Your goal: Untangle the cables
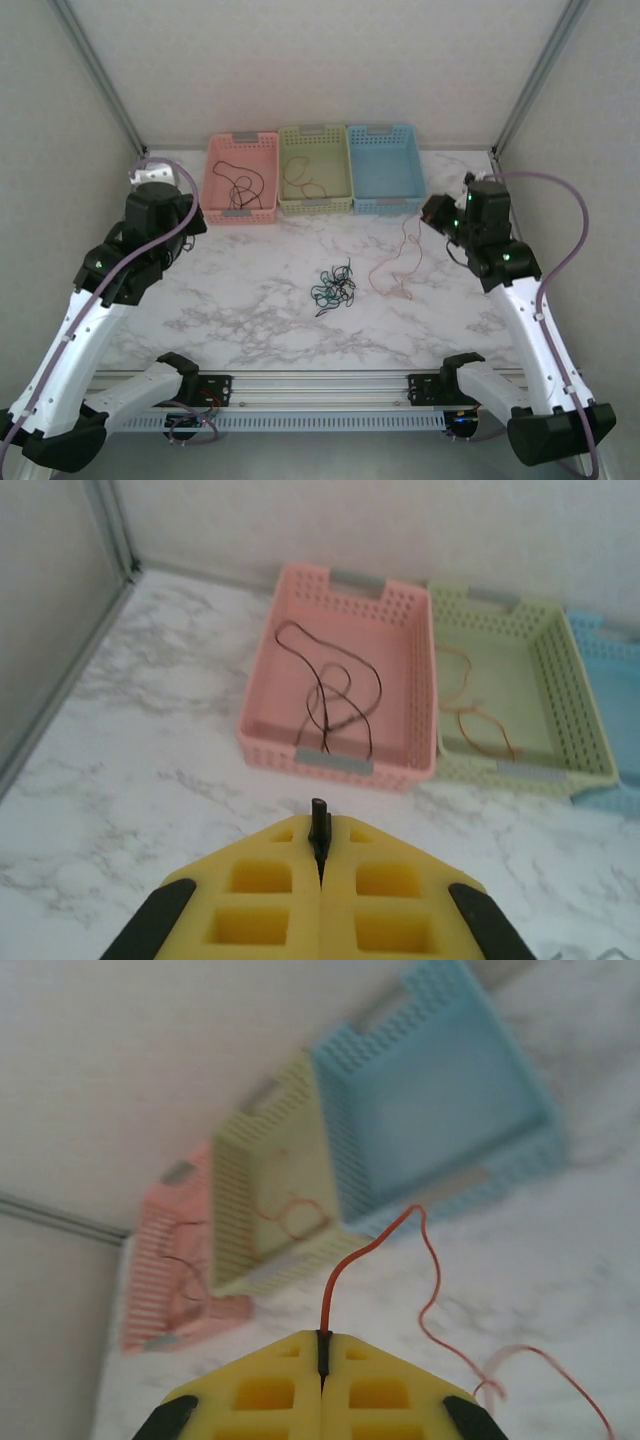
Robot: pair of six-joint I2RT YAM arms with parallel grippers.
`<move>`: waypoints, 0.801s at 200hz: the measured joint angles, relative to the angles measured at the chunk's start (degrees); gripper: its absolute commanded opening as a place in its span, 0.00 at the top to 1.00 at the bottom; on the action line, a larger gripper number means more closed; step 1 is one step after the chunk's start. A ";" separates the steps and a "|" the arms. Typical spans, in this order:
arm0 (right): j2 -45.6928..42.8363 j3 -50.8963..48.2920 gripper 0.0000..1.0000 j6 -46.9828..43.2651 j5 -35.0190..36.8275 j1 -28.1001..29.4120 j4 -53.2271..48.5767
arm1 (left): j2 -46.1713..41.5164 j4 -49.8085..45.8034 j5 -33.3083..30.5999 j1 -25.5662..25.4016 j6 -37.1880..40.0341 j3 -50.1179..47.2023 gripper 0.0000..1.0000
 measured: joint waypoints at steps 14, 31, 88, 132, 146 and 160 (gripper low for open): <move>4.44 5.86 1.00 -0.02 -1.44 1.14 2.51 | -0.87 -0.04 2.29 0.00 -0.48 -1.97 1.00; 10.25 12.70 1.00 -0.20 -2.51 2.32 5.70 | -1.70 -0.13 4.81 0.00 -1.09 -3.69 1.00; 30.97 37.83 1.00 0.07 -4.48 3.69 10.38 | -3.34 -1.07 9.94 0.00 -1.95 -7.65 1.00; 44.39 61.79 1.00 0.13 -4.48 4.15 10.10 | -4.57 -1.84 10.67 0.00 -1.92 -8.02 1.00; 48.52 69.99 1.00 0.26 -4.63 4.15 9.44 | -4.68 -1.97 10.80 0.00 -1.92 -8.02 1.00; 52.96 78.71 1.00 0.26 -4.68 4.15 9.09 | -4.74 -2.05 10.80 0.00 -1.92 -8.04 1.00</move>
